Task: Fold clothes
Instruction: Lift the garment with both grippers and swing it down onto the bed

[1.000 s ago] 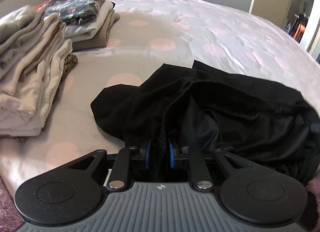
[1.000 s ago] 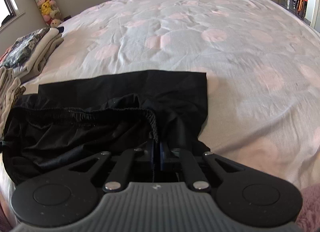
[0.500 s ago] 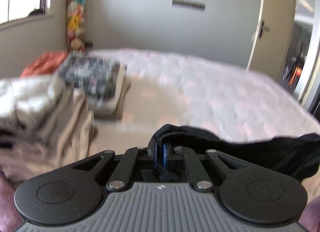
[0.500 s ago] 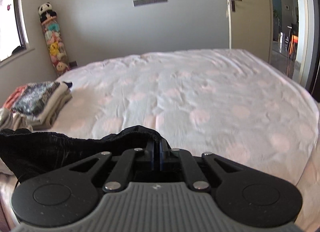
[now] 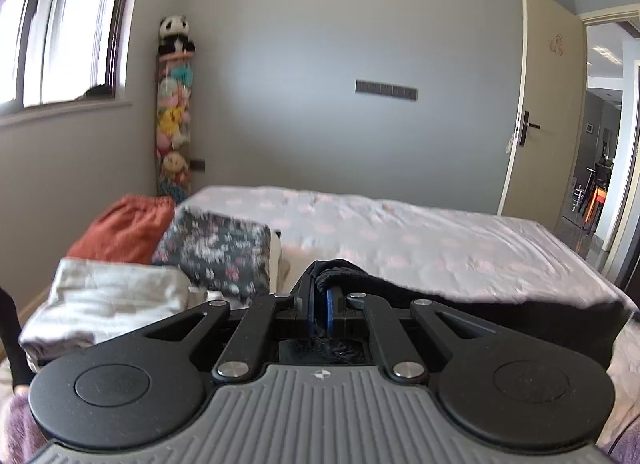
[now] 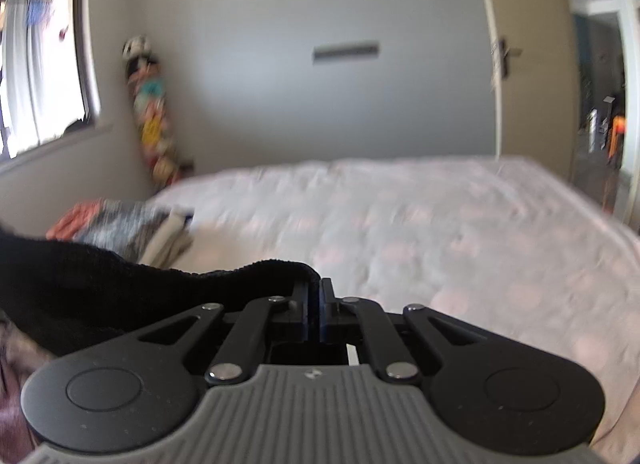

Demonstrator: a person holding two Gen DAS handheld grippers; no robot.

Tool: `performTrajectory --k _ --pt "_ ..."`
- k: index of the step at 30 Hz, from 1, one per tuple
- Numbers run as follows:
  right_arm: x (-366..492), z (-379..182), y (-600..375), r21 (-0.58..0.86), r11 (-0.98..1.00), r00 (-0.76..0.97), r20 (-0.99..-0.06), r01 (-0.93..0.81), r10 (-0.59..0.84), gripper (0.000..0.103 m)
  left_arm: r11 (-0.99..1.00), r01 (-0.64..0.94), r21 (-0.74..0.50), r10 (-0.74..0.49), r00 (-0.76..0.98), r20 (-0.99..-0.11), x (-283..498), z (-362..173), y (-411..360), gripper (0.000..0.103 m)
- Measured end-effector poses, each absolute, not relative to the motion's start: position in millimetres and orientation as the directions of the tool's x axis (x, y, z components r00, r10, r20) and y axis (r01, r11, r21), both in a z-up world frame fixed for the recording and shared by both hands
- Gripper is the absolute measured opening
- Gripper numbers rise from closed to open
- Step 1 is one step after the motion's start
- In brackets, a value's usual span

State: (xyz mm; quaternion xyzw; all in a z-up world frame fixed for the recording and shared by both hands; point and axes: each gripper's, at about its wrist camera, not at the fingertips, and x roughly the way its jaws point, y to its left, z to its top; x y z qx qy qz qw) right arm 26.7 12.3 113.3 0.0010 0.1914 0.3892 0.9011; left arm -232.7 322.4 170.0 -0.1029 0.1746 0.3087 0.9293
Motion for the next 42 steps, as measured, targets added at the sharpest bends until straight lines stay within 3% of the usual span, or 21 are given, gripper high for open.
performTrajectory --k 6,10,15,19,22,27,33,36,42 --pt "13.2 213.3 -20.9 0.071 0.707 0.702 -0.084 -0.704 0.707 0.006 0.826 -0.555 -0.094 0.496 0.796 -0.347 -219.0 185.6 310.9 0.004" --pt "20.8 257.0 -27.6 0.035 0.7 0.7 -0.031 -0.713 0.714 0.006 0.843 -0.529 -0.1 0.482 0.825 -0.296 -205.3 217.8 313.9 0.004" --pt "68.5 264.9 -7.2 0.006 0.718 0.711 -0.134 -0.696 0.69 0.006 0.856 -0.517 -0.033 0.472 0.805 -0.359 -156.7 231.4 330.9 0.003" --pt "135.7 238.9 15.5 0.099 0.725 0.682 -0.274 -0.682 0.679 0.006 0.843 -0.535 -0.045 0.467 0.772 -0.431 -111.8 220.2 354.8 0.003" --pt "176.4 223.8 33.4 0.152 0.732 0.671 -0.31 -0.664 0.673 0.006 0.829 -0.555 -0.074 0.467 0.759 -0.454 -85.6 218.7 371.2 0.003" --pt "215.6 239.8 56.7 0.149 0.734 0.694 -0.247 -0.662 0.676 0.006 0.805 -0.578 -0.138 0.48 0.77 -0.421 -51.1 241.1 392.9 0.003" --pt "215.7 281.9 41.2 0.178 0.72 0.71 -0.127 -0.671 0.693 0.006 0.813 -0.519 -0.263 0.453 0.848 -0.275 -67.1 273.6 388.8 0.003" --pt "208.9 275.9 27.5 0.18 0.708 0.694 -0.143 -0.683 0.706 0.006 0.813 -0.501 -0.298 0.424 0.859 -0.286 -83.4 252.7 382.4 0.003" --pt "193.2 171.3 18.8 0.197 0.71 0.621 -0.365 -0.676 0.694 0.006 0.756 -0.545 -0.363 0.33 0.796 -0.508 -106.0 125.6 383.9 0.003"
